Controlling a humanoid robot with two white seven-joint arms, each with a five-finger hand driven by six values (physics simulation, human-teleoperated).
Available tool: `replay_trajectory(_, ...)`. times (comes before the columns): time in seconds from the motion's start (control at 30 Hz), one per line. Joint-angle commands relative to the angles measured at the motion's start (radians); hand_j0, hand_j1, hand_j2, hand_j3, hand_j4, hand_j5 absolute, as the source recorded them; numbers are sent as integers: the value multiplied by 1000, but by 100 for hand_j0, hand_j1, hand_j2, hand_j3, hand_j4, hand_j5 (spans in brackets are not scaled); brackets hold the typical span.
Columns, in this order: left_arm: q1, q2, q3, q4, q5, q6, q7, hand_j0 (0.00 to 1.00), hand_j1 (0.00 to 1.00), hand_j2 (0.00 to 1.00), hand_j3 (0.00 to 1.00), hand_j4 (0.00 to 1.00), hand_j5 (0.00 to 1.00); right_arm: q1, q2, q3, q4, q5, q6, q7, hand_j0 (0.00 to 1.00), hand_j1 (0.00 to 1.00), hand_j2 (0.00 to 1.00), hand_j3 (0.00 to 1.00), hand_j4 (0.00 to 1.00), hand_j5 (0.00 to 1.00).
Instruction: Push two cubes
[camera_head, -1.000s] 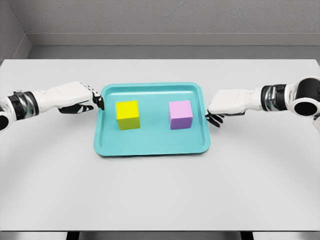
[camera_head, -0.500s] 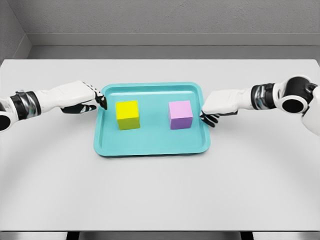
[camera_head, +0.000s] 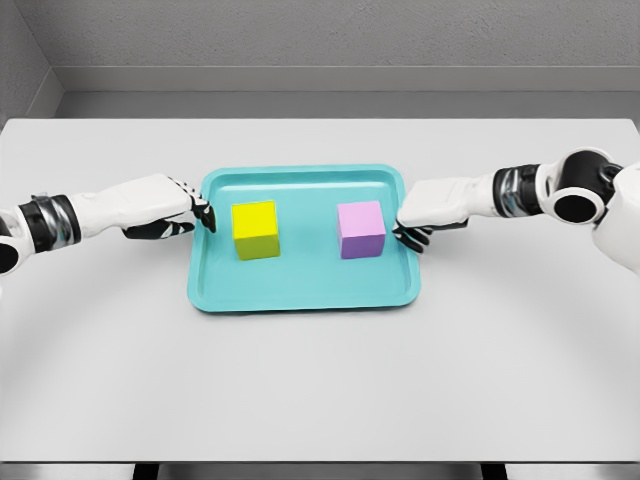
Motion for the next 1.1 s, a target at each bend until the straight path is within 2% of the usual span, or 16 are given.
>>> replay_trajectory(0.0,2,1,12,7,4,3,0,51,51,51,51,51,51,0,5,4,0,-4,2,0,16,16,16,16,16,16)
replay_trajectory(0.4,6,-17,25,-9,4,3,0,51,51,51,51,51,51,-23,42,9,84,3,2,0,16,16,16,16,16,16)
replay_trajectory(0.6,5,-65,22,10,-2,3,0,51,51,51,51,51,51,-23,56,11,86,8,2,0,16,16,16,16,16,16)
replay_trajectory(1.07,2,-105,12,30,-5,3,0,51,51,51,51,51,51,-23,78,11,86,10,2,0,16,16,16,16,16,16)
